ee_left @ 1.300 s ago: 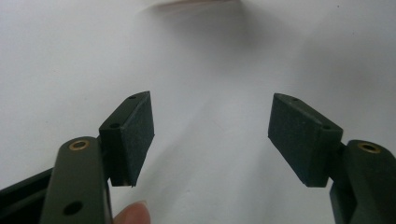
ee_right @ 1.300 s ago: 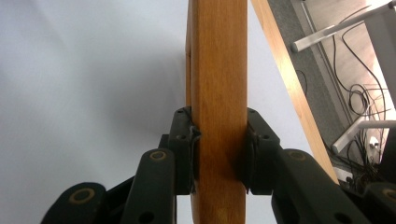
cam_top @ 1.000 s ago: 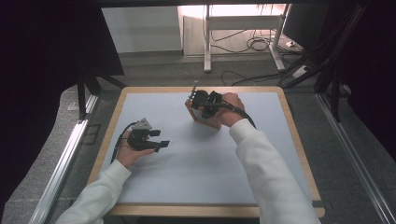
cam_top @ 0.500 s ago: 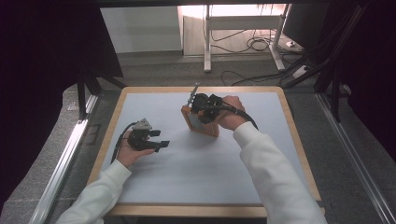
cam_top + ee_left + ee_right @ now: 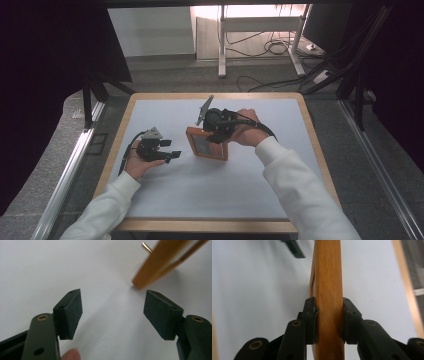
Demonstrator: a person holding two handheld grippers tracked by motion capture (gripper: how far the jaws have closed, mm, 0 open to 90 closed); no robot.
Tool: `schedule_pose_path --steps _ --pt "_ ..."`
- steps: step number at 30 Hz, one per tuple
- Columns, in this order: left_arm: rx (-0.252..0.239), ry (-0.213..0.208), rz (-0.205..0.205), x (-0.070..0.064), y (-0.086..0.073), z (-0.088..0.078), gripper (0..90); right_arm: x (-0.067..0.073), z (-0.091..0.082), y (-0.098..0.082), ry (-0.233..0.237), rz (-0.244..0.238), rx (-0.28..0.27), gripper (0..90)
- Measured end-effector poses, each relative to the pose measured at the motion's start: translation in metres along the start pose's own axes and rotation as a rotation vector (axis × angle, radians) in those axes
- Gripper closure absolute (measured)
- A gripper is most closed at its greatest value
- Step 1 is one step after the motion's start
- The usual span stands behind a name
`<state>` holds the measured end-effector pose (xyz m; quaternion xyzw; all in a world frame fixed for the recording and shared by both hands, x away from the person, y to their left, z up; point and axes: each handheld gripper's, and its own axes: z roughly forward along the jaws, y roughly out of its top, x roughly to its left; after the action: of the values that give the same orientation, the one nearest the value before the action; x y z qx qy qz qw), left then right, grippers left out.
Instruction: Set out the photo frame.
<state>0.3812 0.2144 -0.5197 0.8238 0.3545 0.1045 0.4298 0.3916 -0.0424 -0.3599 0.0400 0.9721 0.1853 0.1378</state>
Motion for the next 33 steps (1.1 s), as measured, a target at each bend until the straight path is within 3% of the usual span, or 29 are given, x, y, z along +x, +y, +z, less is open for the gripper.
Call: schedule_pose_path --steps 4,13,17,22,33 --pt "0.001 0.0 -0.001 0.0 0.0 0.0 30.7 -0.002 0.002 -0.005 0.031 0.009 -0.007 69.5" --pt "0.005 -0.002 0.004 0.0 0.0 0.001 30.7 -0.027 0.007 -0.018 0.075 0.074 -0.02 68.9" --pt "0.005 -0.003 0.006 -0.001 0.0 0.002 30.7 -0.035 0.009 -0.018 0.054 0.082 -0.009 68.3" --pt "0.01 -0.005 0.014 -0.003 -0.001 0.003 30.7 -0.044 0.014 -0.02 0.045 0.131 -0.013 65.2" --pt "0.015 -0.006 0.02 -0.003 -0.001 0.005 30.7 -0.064 0.027 -0.028 0.014 0.164 -0.042 57.4"
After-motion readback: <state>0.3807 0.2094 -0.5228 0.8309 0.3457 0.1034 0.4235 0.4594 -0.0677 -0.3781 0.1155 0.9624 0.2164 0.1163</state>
